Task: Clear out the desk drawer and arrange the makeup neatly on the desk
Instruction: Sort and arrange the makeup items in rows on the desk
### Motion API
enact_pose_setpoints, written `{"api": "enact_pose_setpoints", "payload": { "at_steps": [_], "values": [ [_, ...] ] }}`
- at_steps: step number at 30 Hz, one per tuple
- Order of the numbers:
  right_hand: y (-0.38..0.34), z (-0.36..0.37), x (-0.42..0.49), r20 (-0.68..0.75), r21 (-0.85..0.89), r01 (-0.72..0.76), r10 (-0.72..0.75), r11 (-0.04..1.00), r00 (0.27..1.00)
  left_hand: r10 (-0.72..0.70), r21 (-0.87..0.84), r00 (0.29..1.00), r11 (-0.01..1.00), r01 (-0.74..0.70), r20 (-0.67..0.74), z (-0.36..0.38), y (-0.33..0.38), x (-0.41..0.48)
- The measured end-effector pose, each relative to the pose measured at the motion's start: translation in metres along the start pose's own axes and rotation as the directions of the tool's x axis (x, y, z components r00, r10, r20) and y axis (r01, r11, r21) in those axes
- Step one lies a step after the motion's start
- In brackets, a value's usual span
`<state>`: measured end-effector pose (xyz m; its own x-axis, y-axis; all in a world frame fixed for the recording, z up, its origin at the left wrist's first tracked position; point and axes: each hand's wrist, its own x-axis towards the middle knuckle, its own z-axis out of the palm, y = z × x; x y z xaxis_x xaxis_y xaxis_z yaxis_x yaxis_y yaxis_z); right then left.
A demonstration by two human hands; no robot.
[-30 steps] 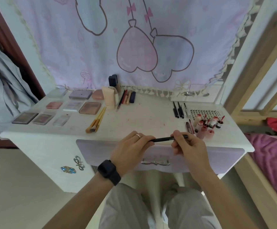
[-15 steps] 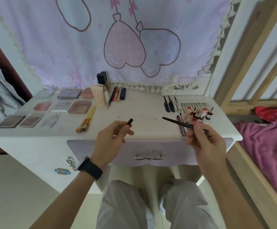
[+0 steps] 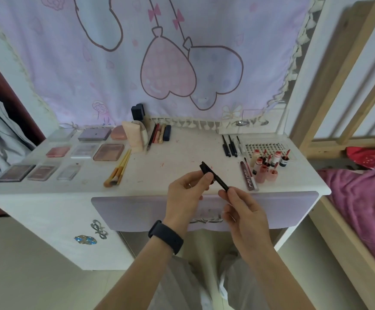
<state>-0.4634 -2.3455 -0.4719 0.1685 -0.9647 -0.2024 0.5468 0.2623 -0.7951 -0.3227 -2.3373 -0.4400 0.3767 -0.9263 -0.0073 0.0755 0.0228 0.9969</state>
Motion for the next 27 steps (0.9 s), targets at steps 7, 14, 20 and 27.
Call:
{"api": "enact_pose_setpoints", "payload": {
  "at_steps": [7,14,20,27],
  "values": [
    [0.002,0.005,0.005,-0.038,-0.212,0.055,-0.064,0.976,0.997,-0.068,0.081,0.996,0.995,0.063,0.054,0.004,-0.005,0.009],
    [0.001,0.006,0.021,0.01,-0.373,0.124,-0.13,0.92,0.991,-0.06,0.158,0.996,0.986,0.049,0.062,0.001,-0.007,0.028],
    [0.003,0.001,0.035,0.221,-0.787,0.362,-0.319,0.5,0.922,-0.041,0.274,0.997,0.961,0.022,0.065,-0.009,-0.012,0.048],
    [-0.018,0.032,0.106,0.294,-0.938,0.346,-0.47,0.027,0.832,0.087,0.395,0.993,0.917,-0.046,-0.086,-0.028,-0.021,0.095]
  ]
}}
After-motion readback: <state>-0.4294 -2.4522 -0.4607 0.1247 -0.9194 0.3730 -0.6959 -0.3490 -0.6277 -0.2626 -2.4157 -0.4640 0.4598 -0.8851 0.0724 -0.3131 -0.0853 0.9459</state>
